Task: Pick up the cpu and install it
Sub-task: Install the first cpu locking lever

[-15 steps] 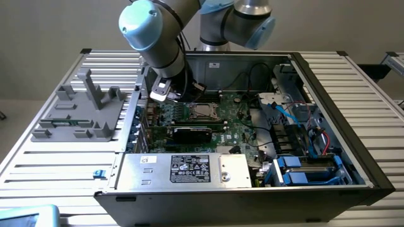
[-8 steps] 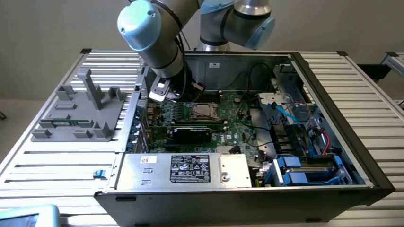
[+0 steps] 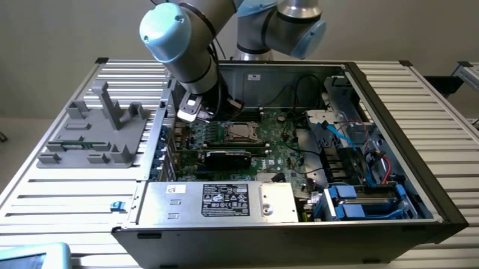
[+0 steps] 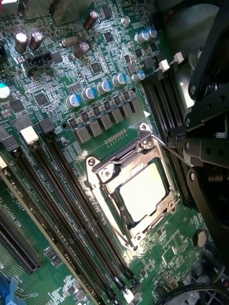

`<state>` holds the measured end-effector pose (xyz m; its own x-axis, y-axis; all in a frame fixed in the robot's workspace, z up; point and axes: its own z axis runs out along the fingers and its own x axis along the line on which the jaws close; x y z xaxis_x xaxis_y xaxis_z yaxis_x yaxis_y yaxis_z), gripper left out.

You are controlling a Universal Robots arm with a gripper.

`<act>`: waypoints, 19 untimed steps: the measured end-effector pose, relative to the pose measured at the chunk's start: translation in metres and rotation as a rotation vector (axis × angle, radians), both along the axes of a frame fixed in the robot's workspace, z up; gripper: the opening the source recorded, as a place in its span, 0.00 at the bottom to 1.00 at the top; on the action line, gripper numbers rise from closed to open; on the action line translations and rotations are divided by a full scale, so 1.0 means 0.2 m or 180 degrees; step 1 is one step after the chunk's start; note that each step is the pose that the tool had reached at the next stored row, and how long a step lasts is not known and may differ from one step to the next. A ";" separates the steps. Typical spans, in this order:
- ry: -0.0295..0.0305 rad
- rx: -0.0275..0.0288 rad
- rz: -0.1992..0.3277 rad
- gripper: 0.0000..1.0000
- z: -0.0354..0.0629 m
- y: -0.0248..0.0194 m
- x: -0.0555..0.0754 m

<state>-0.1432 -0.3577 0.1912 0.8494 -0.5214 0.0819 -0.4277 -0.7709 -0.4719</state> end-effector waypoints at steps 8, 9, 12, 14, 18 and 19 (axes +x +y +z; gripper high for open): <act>-0.0007 0.0000 0.0000 0.11 -0.012 0.000 0.03; -0.0007 0.0000 0.0000 0.11 -0.013 0.000 0.04; -0.0006 0.0000 -0.0001 0.11 -0.014 0.000 0.04; -0.0006 0.0000 -0.0002 0.11 -0.014 0.000 0.05; -0.0007 0.0000 -0.0004 0.11 -0.014 0.000 0.07; -0.0007 0.0000 -0.0004 0.11 -0.014 0.000 0.08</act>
<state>-0.1281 -0.3576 0.1884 0.8485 -0.5225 0.0837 -0.4277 -0.7703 -0.4729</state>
